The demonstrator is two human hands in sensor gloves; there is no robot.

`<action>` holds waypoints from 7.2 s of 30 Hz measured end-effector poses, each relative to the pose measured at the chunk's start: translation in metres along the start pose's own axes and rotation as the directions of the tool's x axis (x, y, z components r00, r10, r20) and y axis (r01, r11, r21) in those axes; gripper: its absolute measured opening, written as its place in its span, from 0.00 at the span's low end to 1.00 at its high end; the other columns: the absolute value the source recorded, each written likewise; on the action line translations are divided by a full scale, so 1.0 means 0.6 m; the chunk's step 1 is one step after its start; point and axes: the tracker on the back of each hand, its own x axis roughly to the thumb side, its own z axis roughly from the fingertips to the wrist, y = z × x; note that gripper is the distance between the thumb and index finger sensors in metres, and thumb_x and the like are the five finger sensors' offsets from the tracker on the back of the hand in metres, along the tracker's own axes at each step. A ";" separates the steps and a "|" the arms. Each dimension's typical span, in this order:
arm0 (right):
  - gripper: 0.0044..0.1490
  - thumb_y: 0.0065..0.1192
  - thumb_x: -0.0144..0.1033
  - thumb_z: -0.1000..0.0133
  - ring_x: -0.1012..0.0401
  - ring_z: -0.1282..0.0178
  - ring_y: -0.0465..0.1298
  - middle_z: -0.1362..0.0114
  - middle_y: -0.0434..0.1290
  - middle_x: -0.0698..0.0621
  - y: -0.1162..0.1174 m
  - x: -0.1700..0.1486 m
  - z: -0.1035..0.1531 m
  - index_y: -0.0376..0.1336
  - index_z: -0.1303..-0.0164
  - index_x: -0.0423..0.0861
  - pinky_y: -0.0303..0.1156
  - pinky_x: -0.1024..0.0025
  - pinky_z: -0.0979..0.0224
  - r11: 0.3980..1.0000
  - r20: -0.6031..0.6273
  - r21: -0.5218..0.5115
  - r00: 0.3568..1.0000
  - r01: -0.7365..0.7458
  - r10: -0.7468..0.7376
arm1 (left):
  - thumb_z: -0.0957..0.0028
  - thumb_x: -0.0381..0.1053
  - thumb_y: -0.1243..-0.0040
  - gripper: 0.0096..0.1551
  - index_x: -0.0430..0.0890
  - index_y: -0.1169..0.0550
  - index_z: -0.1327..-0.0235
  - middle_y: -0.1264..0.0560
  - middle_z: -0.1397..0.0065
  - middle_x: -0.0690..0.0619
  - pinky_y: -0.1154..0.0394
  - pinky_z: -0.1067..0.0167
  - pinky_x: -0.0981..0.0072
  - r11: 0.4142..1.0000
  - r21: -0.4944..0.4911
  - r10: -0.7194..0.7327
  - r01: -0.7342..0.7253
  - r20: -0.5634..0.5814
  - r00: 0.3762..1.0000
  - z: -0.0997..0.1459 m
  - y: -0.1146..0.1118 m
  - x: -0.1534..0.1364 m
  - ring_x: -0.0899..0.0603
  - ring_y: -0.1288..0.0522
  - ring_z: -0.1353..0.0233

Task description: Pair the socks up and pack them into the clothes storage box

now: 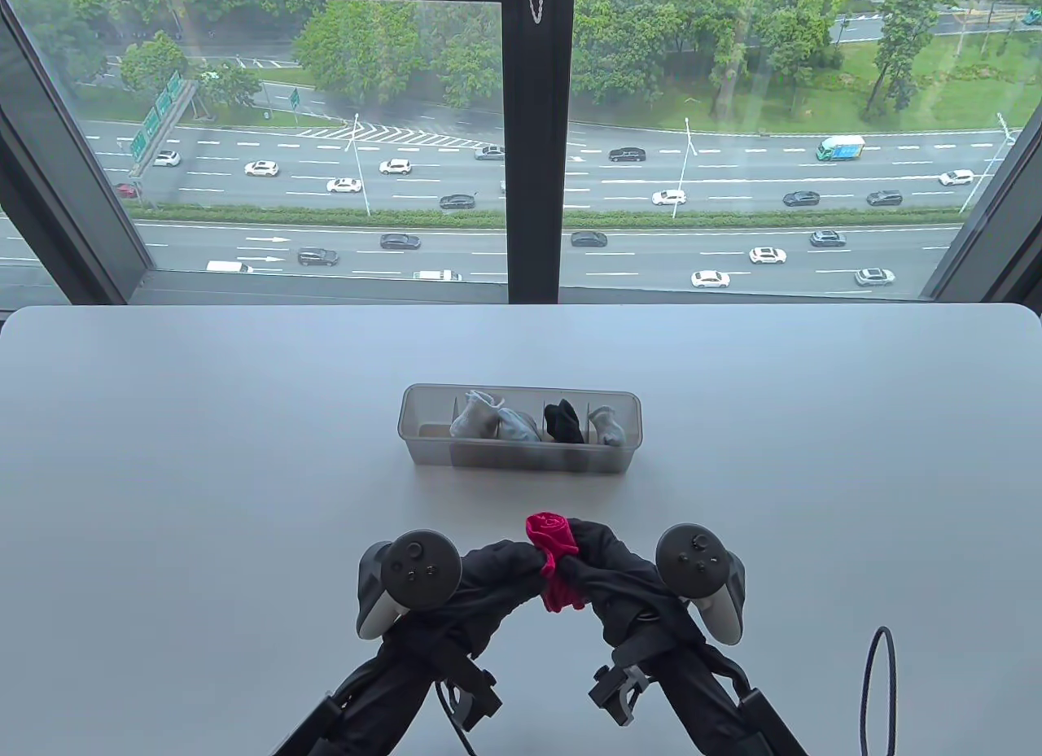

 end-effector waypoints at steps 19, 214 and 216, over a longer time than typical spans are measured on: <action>0.62 0.62 0.53 0.42 0.41 0.26 0.66 0.16 0.53 0.28 0.038 0.040 0.002 0.37 0.13 0.33 0.70 0.47 0.28 0.958 0.143 0.153 0.965 -0.243 0.222 | 0.41 0.49 0.40 0.19 0.34 0.21 0.49 0.17 0.53 0.41 0.21 0.47 0.39 0.991 0.100 0.097 -0.089 -0.078 0.992 0.005 0.010 -0.015 0.38 0.16 0.53; 0.52 0.31 0.66 0.37 0.31 0.22 0.18 0.14 0.16 0.37 -0.058 -0.043 0.008 0.25 0.13 0.49 0.24 0.28 0.26 0.452 -0.122 0.249 0.436 -0.857 0.892 | 0.38 0.73 0.71 0.48 0.58 0.76 0.25 0.87 0.24 0.45 0.78 0.39 0.19 0.681 -0.410 -0.731 0.607 -0.336 0.593 0.078 0.077 -0.148 0.29 0.88 0.27; 0.52 0.30 0.66 0.37 0.31 0.22 0.17 0.14 0.16 0.37 -0.057 -0.043 0.008 0.24 0.13 0.49 0.24 0.28 0.26 0.455 -0.124 0.253 0.438 -0.854 0.890 | 0.38 0.73 0.71 0.47 0.58 0.76 0.25 0.87 0.25 0.45 0.79 0.39 0.20 0.677 -0.423 -0.735 0.603 -0.344 0.584 0.077 0.079 -0.152 0.29 0.88 0.27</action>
